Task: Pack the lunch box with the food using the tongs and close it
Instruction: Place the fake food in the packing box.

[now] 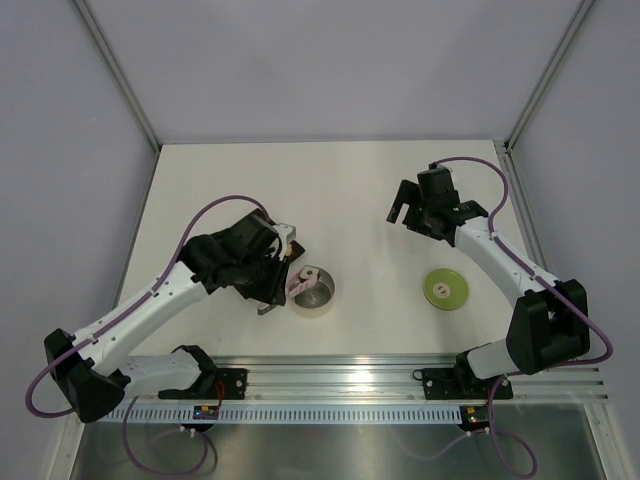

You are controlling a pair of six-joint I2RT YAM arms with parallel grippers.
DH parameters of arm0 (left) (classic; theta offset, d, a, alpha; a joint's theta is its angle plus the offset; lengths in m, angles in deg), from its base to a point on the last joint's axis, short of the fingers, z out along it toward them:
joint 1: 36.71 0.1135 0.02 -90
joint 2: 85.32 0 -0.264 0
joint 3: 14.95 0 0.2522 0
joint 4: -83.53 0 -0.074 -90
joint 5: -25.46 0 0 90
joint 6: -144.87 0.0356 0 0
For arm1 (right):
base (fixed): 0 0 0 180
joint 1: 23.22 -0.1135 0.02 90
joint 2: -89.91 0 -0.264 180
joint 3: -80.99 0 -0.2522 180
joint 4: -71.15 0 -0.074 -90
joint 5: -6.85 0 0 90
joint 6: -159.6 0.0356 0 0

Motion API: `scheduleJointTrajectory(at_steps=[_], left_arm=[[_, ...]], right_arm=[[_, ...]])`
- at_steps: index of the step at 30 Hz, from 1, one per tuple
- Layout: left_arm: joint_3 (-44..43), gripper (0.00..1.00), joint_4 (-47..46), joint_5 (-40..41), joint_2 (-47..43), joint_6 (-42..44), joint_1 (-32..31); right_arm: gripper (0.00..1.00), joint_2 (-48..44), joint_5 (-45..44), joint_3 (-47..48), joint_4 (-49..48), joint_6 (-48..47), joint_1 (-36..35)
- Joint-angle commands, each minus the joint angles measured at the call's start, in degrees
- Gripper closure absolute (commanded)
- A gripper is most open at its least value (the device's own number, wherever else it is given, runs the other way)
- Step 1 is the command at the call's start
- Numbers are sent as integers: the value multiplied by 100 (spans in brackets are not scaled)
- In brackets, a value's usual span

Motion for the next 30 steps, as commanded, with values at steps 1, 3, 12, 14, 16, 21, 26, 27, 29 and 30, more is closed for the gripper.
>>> scheduleJointTrajectory(at_steps=[1,3,12,14,16,21,26,27,29,30], left_arm=[[75,100,-267,-157,94,64,-29],[119,100,-320,-183,121,55,-37],[128,80,-399,-244,367,29,-46],[102,69,-399,-253,350,38,-55],[110,68,-399,-253,341,29,-46],[137,68,-399,-279,332,11,-46],[180,66,-408,-385,341,37,-46],[207,66,-408,-420,349,46,-46],[242,66,-399,-455,393,81,-55],[268,66,-399,-455,411,99,-55]], right_arm=[[3,-146,-15,32,-118,57,-17],[3,-146,-33,32,-118,40,-18],[3,-181,-41,-11,-118,57,-26],[3,-190,-50,-20,-101,40,-17],[3,-190,-50,-29,-118,48,-17],[3,-190,-33,-20,-110,48,-18],[3,-199,-33,-47,-127,48,-17],[3,-199,-33,-47,-118,57,-17],[3,-208,-33,-47,-118,57,-17],[3,-208,-41,-38,-127,57,-26]])
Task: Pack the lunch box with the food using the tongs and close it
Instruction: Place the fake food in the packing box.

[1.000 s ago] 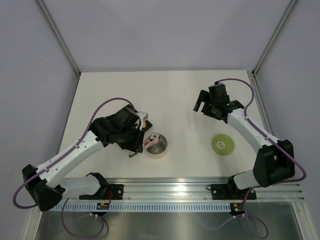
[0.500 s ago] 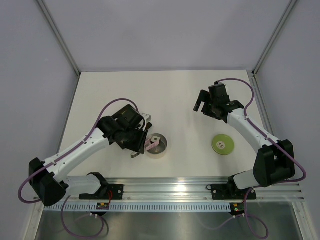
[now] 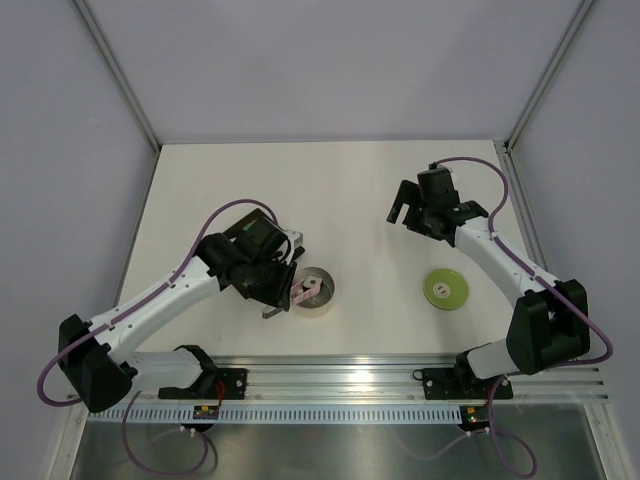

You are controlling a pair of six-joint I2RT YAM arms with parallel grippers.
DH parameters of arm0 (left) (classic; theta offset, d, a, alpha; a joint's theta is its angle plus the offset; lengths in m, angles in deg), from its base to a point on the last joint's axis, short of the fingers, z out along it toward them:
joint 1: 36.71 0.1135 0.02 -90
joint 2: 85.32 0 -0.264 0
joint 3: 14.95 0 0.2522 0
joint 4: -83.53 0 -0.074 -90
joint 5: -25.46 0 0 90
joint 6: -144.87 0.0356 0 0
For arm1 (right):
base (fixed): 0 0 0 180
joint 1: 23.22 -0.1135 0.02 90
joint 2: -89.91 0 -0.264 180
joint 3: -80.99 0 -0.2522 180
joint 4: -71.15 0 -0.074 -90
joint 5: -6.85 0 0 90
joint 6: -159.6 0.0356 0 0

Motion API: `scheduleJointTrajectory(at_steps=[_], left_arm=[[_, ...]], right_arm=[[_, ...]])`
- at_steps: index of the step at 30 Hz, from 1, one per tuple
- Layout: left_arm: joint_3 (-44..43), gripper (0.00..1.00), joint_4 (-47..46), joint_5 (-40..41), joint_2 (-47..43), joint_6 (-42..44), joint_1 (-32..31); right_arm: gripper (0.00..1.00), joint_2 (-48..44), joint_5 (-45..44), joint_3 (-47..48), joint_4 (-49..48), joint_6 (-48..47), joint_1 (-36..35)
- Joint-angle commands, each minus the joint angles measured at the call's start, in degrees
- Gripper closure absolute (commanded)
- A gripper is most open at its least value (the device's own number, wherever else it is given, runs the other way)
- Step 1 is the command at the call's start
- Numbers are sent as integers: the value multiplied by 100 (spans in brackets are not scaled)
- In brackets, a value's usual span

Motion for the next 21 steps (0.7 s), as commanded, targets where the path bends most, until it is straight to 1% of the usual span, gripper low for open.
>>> scheduleJointTrajectory(at_steps=[1,11,14,16,18,21], left_arm=[[87,66,-200,-246,28,97,-35],[78,62,-209,-272,90,150,-71],[43,57,-209,-263,99,150,-71],[43,58,-209,-281,108,167,-71],[43,63,-218,-272,90,159,-79],[8,66,-218,-246,55,141,-71]], right_arm=[[3,-201,-39,-44,-118,64,-15],[3,-228,-39,-71,-118,55,-24],[3,-219,-31,-62,-127,64,-15],[3,-228,-31,-62,-118,64,-24],[3,-228,-48,-62,-127,55,-15],[3,-228,-31,-71,-127,64,-24]])
